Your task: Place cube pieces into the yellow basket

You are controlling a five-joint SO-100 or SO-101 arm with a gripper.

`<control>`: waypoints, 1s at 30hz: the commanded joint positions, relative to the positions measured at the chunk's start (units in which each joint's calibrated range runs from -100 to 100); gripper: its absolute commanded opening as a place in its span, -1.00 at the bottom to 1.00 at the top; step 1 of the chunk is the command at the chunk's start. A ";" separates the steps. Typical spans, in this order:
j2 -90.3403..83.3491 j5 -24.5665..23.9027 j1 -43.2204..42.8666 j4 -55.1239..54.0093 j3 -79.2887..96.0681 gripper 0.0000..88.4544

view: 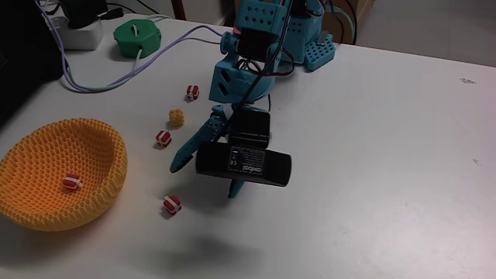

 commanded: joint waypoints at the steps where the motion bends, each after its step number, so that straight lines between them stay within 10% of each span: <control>1: 1.87 -0.73 3.84 -16.96 1.80 0.06; 18: 20.43 -1.32 5.71 -26.08 -13.32 -0.26; 23: 21.38 -1.56 7.48 -25.38 -14.38 -1.00; 30: 9.45 5.67 9.06 -3.92 -19.48 -1.00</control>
